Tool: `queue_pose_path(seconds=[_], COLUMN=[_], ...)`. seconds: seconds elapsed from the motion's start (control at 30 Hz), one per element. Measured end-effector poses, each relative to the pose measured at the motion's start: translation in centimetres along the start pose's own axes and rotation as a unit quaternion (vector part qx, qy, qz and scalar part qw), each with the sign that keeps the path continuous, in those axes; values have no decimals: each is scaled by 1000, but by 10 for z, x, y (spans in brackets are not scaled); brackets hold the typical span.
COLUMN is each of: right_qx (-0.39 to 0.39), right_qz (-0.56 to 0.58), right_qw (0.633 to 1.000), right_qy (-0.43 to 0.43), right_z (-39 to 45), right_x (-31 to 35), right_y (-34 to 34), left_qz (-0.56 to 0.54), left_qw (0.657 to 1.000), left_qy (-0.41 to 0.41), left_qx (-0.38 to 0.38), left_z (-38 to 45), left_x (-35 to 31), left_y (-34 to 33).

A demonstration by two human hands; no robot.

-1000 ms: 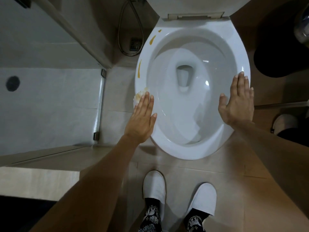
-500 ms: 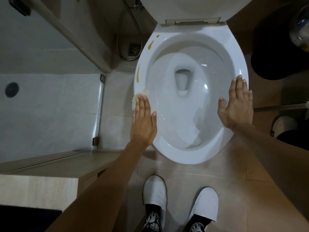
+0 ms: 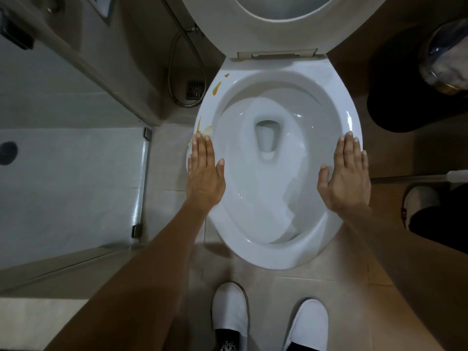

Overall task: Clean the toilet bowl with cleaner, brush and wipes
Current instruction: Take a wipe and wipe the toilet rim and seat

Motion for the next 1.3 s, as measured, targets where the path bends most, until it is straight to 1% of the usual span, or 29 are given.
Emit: queue_pose_path(seconds=[0.2, 0.3, 0.4, 0.47, 0.63, 0.8, 0.97, 1.1, 1.3], right_qx=[0, 2, 9, 9, 17, 19, 19, 17, 13], right_qz=[9, 8, 9, 10, 10, 11, 14, 11, 16], right_qw=[1000, 1000, 1000, 1000, 1000, 1000, 1000, 1000, 1000], right_qy=[-2, -2, -2, -1, -6, -8, -9, -7, -3], right_z=[0, 1, 0, 0, 1, 2, 1, 2, 1], right_x=[-1, 0, 0, 0, -1, -2, -3, -3, -2], right_y=[-1, 0, 0, 0, -1, -3, -3, -3, -1], left_qz=[-11, -32, -48, -48, -35, 1, -2, 0, -12], left_qw=[1000, 999, 998, 998, 999, 997, 997, 995, 995], left_qy=[-15, -15, -40, -45, -40, -69, -82, -96, -87], left_qx=[1, 9, 2, 7, 5, 18, 15, 25, 54], left_z=[4, -14, -37, -37, 9, 67, 85, 70, 24], left_x=[1, 3, 3, 5, 3, 3, 0, 3, 10], left_y=[1, -5, -9, -11, 2, 9, 11, 9, -4])
Point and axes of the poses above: each hand's wrist, its own z-axis towards the middle knuckle, its own y-axis out of the back of the hand, x = y × z, the point moved 8 cm from there along z, towards the middle knuckle, and after that the axes turned 1 degree about z, right-handed, at the moved point
